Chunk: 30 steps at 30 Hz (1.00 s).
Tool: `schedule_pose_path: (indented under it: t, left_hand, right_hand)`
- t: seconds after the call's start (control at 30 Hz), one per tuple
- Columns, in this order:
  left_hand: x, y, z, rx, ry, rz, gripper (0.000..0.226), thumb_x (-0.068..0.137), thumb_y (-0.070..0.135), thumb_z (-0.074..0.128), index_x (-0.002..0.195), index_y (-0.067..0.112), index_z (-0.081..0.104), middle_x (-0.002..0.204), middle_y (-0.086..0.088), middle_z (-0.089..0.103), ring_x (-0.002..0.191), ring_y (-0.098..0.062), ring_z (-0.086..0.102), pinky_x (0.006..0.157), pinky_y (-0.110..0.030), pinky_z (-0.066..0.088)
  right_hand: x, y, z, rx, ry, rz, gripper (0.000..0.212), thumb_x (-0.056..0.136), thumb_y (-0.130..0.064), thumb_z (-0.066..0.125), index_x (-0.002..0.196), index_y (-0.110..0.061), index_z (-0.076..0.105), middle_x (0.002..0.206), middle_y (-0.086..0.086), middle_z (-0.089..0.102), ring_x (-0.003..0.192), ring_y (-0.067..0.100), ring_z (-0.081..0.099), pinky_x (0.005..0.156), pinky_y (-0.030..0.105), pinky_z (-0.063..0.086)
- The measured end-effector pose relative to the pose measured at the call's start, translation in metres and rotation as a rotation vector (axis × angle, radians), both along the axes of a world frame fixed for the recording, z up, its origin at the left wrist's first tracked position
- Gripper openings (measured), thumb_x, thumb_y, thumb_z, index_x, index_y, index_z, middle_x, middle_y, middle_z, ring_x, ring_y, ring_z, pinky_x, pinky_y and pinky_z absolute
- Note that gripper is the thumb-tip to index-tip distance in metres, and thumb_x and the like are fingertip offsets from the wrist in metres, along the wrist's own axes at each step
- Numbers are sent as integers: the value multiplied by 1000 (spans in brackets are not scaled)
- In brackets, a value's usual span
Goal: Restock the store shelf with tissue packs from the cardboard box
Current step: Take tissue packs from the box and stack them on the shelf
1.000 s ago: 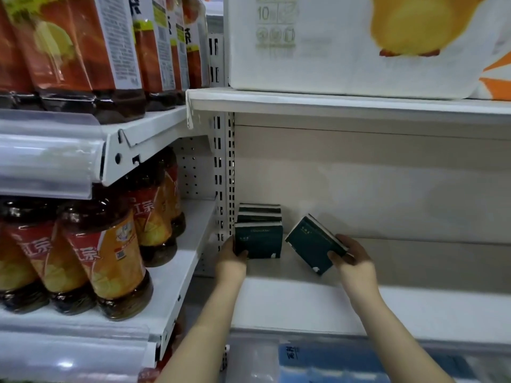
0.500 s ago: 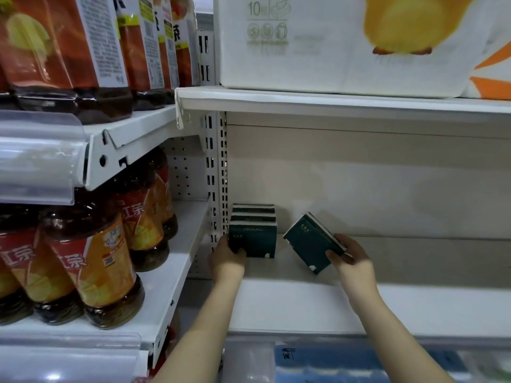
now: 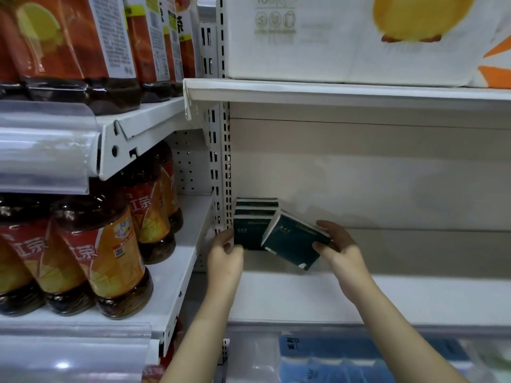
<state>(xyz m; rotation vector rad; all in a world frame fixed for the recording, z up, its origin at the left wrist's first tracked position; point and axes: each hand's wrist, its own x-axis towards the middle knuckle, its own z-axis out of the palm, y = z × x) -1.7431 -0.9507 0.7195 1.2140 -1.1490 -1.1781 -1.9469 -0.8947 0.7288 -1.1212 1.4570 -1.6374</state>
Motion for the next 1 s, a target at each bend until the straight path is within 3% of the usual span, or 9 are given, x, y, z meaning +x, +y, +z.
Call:
schedule_pose_path:
  t: [0.13,0.23,0.37,0.5,0.6,0.73,0.9,1.0]
  left_hand:
    - [7,11,-8,-116,-176,-265,41,91,16,63,125,34,49,119,19,54,111,1,48,92,-18,36]
    - [12,9,-16,-152,-284,-201,38,89,13,66,120,29,51,109,19,53,100,6,49,73,-3,37]
    - [18,2,-20,-124,-347,-116,24,89,12,67,108,18,55,92,16,55,85,1,53,62,-5,37]
    - [19,-7,-21,-108,-365,-93,22,88,7,67,108,9,59,93,6,61,86,-7,57,61,-6,39]
    - [19,-12,-23,-106,-356,-82,27,87,4,66,112,7,57,101,1,62,95,-14,59,67,-8,40]
    - [17,-14,-28,-76,-344,-66,36,88,2,64,121,8,51,110,-5,62,99,-16,56,81,-24,42]
    - [14,-21,-31,-46,-356,-50,38,88,2,64,123,6,50,107,-5,61,95,-18,55,80,-26,43]
    - [13,-26,-33,-50,-369,-53,41,87,2,65,124,6,49,107,-4,61,97,-18,56,80,-25,43]
  right_hand:
    - [22,-5,-2,3,51,118,47,86,14,57,118,-21,59,112,-3,66,100,5,63,73,12,51]
    - [34,-11,-7,-8,90,136,48,85,13,61,118,-22,58,118,0,63,107,11,62,81,17,54]
    - [46,-19,-18,8,88,60,47,82,9,68,114,-22,56,125,8,57,111,16,60,94,26,53]
    - [52,-24,-29,26,159,55,49,83,5,68,119,-25,55,122,2,59,111,14,59,87,26,55]
    - [54,-24,-34,38,149,96,61,84,14,60,128,-26,48,119,-3,61,106,10,61,79,18,54]
    - [57,-28,-41,75,165,94,70,85,20,54,134,-27,39,117,-5,62,106,8,62,82,15,52]
    - [57,-35,-43,90,282,103,66,85,21,47,137,-19,47,121,-4,64,104,-6,61,84,11,49]
    - [57,-41,-43,98,322,92,69,85,19,46,143,-18,44,125,-2,63,112,4,60,88,9,46]
